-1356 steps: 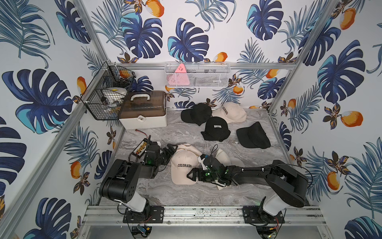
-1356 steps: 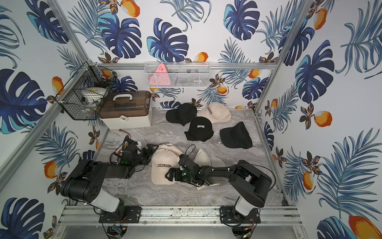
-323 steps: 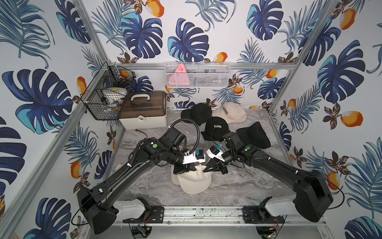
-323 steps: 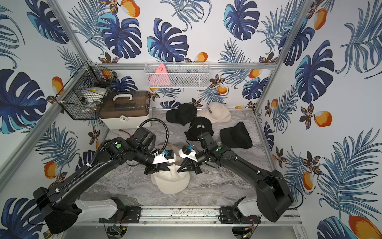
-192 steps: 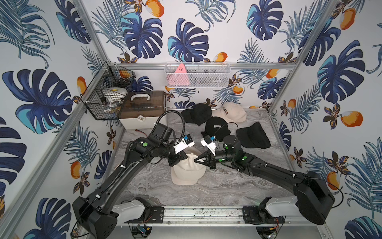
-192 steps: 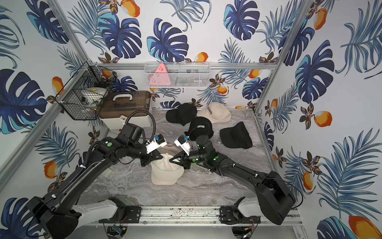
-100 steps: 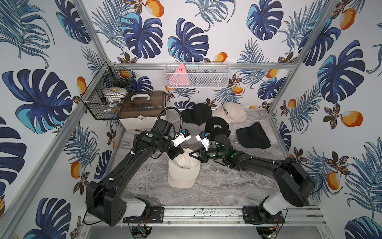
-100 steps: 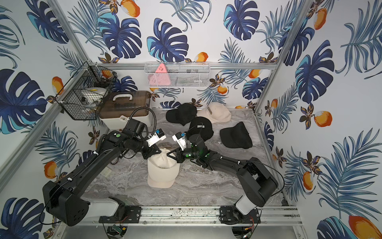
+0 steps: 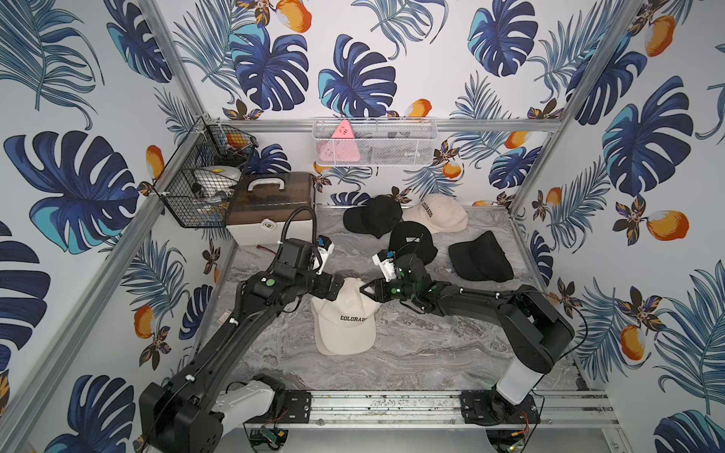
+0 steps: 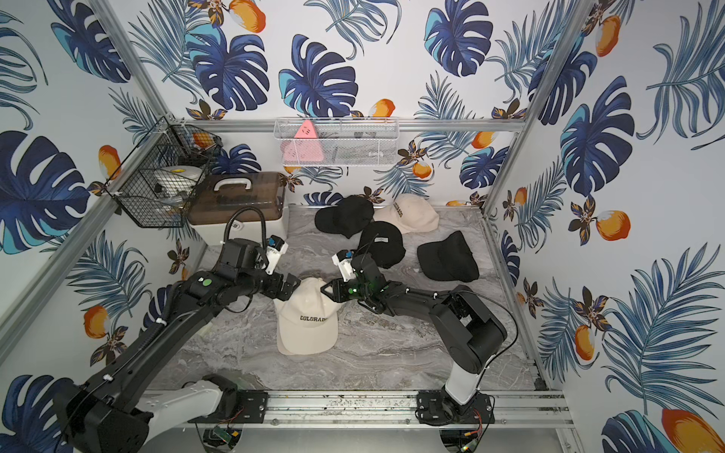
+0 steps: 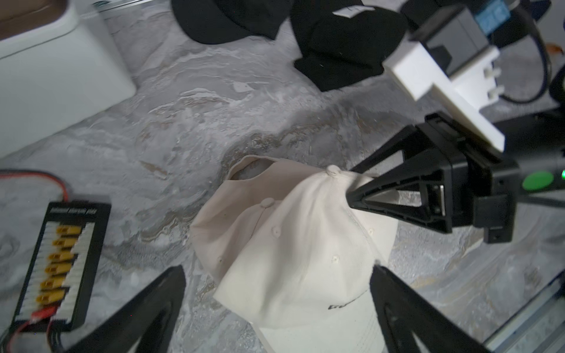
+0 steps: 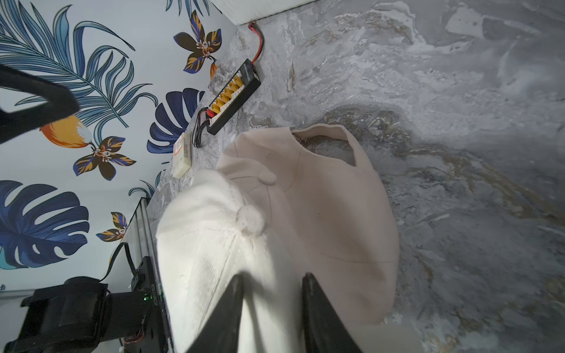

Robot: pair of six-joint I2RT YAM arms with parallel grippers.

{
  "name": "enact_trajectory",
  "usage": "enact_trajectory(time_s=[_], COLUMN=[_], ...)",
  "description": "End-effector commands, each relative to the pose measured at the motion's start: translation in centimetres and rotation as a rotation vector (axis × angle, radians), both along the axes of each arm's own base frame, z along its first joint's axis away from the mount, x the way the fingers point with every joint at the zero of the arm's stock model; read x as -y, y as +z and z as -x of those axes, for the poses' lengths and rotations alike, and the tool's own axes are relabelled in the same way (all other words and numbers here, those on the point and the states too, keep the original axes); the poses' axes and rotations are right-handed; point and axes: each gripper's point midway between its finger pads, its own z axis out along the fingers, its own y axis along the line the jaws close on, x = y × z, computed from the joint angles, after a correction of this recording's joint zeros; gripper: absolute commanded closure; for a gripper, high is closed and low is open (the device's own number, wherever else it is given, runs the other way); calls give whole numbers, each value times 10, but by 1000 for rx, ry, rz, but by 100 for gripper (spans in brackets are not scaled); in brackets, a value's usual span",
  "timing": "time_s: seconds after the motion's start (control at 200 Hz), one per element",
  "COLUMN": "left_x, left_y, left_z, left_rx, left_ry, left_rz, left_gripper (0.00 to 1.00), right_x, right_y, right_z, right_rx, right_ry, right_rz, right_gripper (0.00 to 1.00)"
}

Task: Stack the baseball caps by color
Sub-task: Place the baseball cap on the baseball cap.

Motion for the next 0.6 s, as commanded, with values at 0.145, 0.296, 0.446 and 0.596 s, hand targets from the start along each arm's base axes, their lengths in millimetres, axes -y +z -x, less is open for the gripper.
enact_trajectory(time_s=[0.145,0.296,0.446,0.596], left_x=[-30,-50,-66,-89], left_y=[-21,-43,-51,-66], left_z=[38,47,34,18], left_rx=[-137,-141,-144,-165], left_ry=[487,598,685,812], left_rz=[320,316,417,672], left_gripper=[1,1,1,6], right_x=[-1,-10,-21,-31], right_y=[8,29,58,83], right_z=[-8,-1,13,26], right_rx=[-14,-4,30,54], right_ry=[-41,5,84,154], right_rz=[-10,-55,-90,-124], right_gripper=[77,89,95,96])
